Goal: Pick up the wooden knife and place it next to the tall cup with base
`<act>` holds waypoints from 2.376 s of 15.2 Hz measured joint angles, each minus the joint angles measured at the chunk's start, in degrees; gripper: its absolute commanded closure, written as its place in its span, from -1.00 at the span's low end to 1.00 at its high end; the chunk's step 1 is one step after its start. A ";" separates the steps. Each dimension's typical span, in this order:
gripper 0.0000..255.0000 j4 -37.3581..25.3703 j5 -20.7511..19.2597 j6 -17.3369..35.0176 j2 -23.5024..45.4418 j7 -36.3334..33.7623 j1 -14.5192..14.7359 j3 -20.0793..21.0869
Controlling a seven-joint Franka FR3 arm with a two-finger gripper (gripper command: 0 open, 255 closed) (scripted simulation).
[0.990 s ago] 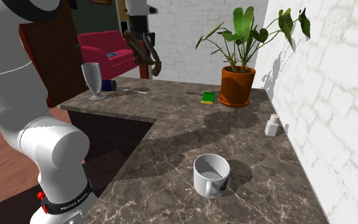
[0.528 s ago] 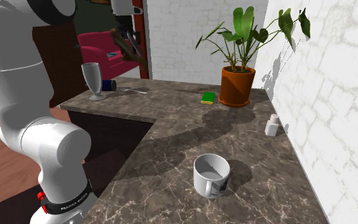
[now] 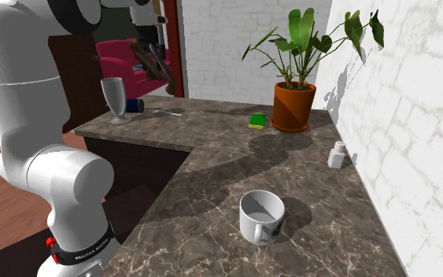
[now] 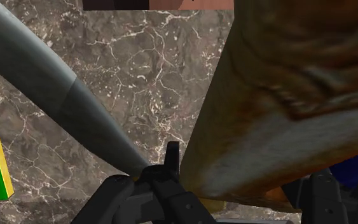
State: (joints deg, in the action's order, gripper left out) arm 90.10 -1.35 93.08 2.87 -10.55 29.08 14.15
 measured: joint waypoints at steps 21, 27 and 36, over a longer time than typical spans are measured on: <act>1.00 16.95 0.05 16.48 -0.47 -0.15 -0.12 -0.10; 1.00 19.93 -0.33 20.67 0.61 -0.41 -0.09 -0.10; 1.00 24.56 -1.00 27.29 2.81 -0.89 -0.03 -0.14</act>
State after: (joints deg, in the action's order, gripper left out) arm 114.66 -2.35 120.37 5.68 -11.44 29.04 14.01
